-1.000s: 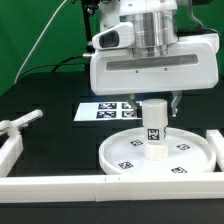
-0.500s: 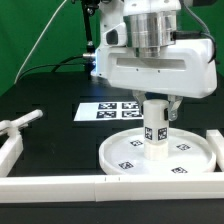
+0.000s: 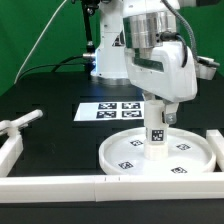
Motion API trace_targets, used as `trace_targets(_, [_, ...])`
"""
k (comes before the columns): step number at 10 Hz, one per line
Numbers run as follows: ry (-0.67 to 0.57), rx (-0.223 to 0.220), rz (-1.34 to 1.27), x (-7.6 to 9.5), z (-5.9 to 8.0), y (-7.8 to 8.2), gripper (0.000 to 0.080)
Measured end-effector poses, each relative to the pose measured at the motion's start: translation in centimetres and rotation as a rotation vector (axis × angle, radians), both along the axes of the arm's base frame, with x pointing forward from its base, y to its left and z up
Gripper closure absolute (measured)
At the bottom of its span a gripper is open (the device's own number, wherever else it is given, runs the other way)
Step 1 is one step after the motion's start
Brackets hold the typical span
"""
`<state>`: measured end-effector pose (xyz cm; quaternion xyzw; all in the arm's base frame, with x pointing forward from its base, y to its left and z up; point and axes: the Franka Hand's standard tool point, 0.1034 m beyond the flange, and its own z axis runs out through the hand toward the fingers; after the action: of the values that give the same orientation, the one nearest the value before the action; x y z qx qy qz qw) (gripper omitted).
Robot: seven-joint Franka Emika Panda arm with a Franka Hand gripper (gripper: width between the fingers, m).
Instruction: Assemble round table
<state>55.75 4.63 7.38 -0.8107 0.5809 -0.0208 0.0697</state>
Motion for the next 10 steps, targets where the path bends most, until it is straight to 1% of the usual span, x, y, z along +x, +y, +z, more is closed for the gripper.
trace_targets(1, [0.012, -0.005, 0.116, -0.10, 0.07, 0.01, 0.0170])
trace_targets(2, [0.011, -0.019, 0.313, 0.15, 0.40, 0.11, 0.0170])
trace_targets(3, [-0.001, -0.035, 0.535, 0.37, 0.67, 0.17, 0.0153])
trace_targets(4, [-0.008, -0.041, 0.666, 0.37, 0.71, 0.07, 0.0153])
trace_targets(5, [-0.009, -0.042, 0.673, 0.34, 0.64, 0.06, 0.0151])
trace_targets(8, [-0.032, -0.062, 0.889, 0.35, 0.63, -0.01, 0.0151])
trace_targets(10, [-0.052, -0.127, 1.300, 0.54, 0.99, -0.59, 0.0151])
